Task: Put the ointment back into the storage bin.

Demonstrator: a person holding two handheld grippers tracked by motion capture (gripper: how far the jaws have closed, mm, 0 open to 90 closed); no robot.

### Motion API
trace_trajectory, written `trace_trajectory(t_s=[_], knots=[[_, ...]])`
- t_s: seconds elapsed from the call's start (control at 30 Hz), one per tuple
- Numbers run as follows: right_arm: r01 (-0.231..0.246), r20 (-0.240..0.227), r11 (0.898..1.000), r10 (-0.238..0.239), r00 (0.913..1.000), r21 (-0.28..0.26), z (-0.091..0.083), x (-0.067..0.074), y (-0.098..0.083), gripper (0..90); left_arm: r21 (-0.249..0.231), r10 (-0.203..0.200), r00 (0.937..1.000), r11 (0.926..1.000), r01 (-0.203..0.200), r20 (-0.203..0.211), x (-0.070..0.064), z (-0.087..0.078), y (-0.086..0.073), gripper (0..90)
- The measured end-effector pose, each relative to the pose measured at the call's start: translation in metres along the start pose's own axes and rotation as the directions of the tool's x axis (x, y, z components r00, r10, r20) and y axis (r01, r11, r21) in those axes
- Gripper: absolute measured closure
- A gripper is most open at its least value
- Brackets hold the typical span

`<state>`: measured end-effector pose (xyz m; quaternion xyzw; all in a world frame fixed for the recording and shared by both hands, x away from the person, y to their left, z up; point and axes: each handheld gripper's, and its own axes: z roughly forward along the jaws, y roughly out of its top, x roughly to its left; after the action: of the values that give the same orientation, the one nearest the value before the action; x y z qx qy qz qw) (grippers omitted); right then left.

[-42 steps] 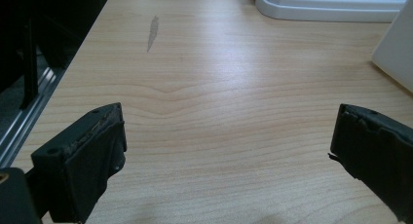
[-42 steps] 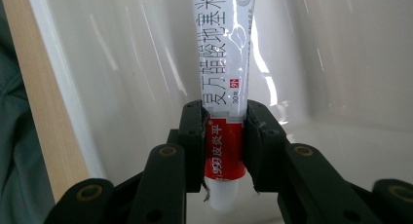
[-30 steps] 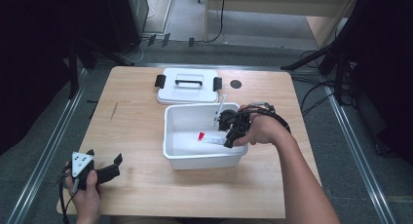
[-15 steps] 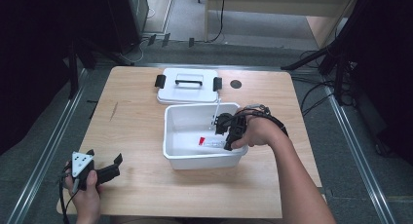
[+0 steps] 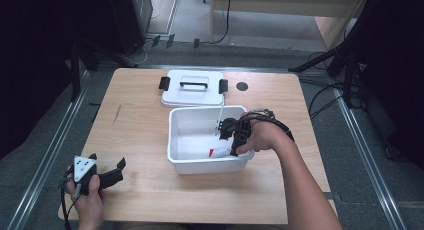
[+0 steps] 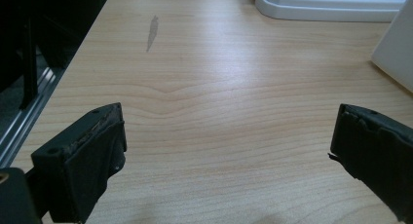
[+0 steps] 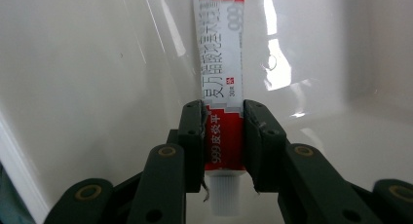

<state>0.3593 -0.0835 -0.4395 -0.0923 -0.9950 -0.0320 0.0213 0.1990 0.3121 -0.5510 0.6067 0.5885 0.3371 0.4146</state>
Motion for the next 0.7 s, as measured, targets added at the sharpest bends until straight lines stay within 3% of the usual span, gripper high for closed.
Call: trace_trajectory(t_s=[0.7], knots=[[-0.019,0.007,1.000,0.019,0.9998,-0.002,-0.0016,-0.0008,-0.0007,72.2,0.001,-0.001,1.0000,1.0000,0.001,0.001,0.0001,0.0000,0.0000,0.1]])
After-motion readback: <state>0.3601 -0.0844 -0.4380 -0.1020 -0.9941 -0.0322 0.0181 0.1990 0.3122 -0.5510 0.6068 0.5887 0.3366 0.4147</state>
